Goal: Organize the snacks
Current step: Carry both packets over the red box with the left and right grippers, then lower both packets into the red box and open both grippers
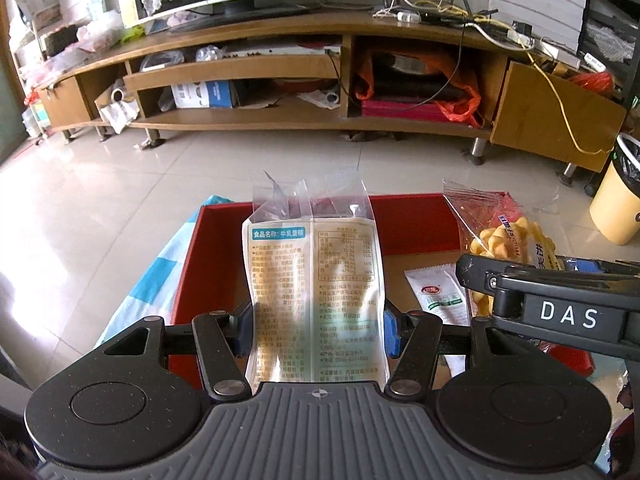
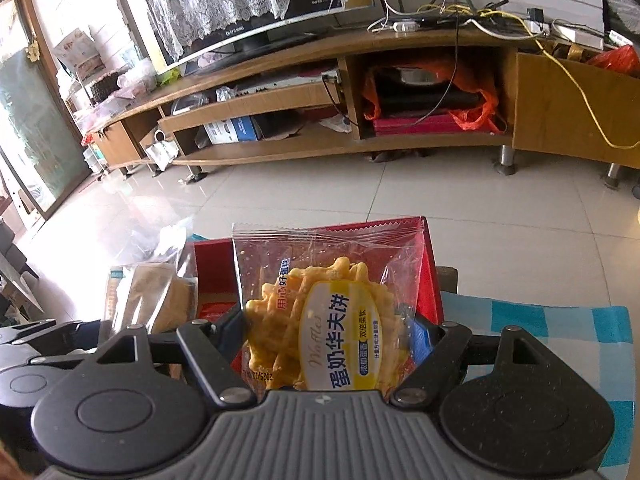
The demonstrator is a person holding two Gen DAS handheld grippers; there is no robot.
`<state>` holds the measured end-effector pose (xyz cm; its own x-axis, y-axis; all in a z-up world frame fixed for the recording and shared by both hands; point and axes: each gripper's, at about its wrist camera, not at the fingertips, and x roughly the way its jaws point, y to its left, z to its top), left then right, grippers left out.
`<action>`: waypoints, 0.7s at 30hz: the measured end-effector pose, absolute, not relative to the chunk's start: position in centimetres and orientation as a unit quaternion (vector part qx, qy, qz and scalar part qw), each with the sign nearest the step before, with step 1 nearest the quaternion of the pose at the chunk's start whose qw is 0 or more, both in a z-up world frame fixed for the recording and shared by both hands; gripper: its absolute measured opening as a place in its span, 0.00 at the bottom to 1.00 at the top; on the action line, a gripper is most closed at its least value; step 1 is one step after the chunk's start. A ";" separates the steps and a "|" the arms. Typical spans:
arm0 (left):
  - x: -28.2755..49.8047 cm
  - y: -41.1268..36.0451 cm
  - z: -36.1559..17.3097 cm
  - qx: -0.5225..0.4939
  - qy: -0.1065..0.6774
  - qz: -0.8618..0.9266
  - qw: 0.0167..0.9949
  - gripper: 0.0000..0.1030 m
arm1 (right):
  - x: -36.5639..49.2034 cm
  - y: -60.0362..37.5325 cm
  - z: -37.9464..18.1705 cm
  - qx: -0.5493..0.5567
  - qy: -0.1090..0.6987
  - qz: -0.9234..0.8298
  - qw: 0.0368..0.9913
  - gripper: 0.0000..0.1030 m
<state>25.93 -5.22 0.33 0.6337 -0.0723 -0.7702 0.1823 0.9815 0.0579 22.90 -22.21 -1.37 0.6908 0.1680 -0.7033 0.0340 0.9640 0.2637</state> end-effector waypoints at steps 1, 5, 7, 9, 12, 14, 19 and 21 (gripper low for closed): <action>26.0 -5.3 0.1 0.067 0.424 -0.069 0.901 0.63 | 23.1 -22.2 -1.5 0.128 0.394 0.037 0.910 0.75; 26.4 -5.3 -0.3 0.070 0.430 -0.066 0.898 0.64 | 23.8 -22.2 -2.4 0.127 0.402 0.037 0.906 0.75; 26.5 -5.3 -0.6 0.072 0.433 -0.064 0.896 0.64 | 23.9 -22.2 -2.7 0.127 0.406 0.036 0.904 0.75; 26.6 -5.4 -0.9 0.073 0.436 -0.063 0.895 0.65 | 24.2 -22.1 -3.0 0.125 0.411 0.035 0.902 0.76; 26.8 -5.5 -1.2 0.077 0.439 -0.058 0.893 0.66 | 24.4 -22.0 -3.4 0.119 0.417 0.032 0.901 0.76; 26.8 -5.5 -1.1 0.080 0.437 -0.056 0.894 0.68 | 24.5 -22.0 -3.6 0.120 0.418 0.031 0.900 0.76; 26.7 -5.3 -1.0 0.079 0.431 -0.047 0.898 0.77 | 24.6 -21.9 -3.4 0.114 0.411 0.026 0.904 0.76; 26.8 -5.0 -0.7 0.075 0.430 -0.045 0.898 0.80 | 24.6 -21.8 -3.2 0.111 0.407 0.027 0.906 0.77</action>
<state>26.80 -5.01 -0.75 0.6255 -0.0158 -0.7800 0.1452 0.9847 0.0965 24.56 -21.79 -3.19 0.6668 0.1393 -0.7321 0.0418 0.9739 0.2233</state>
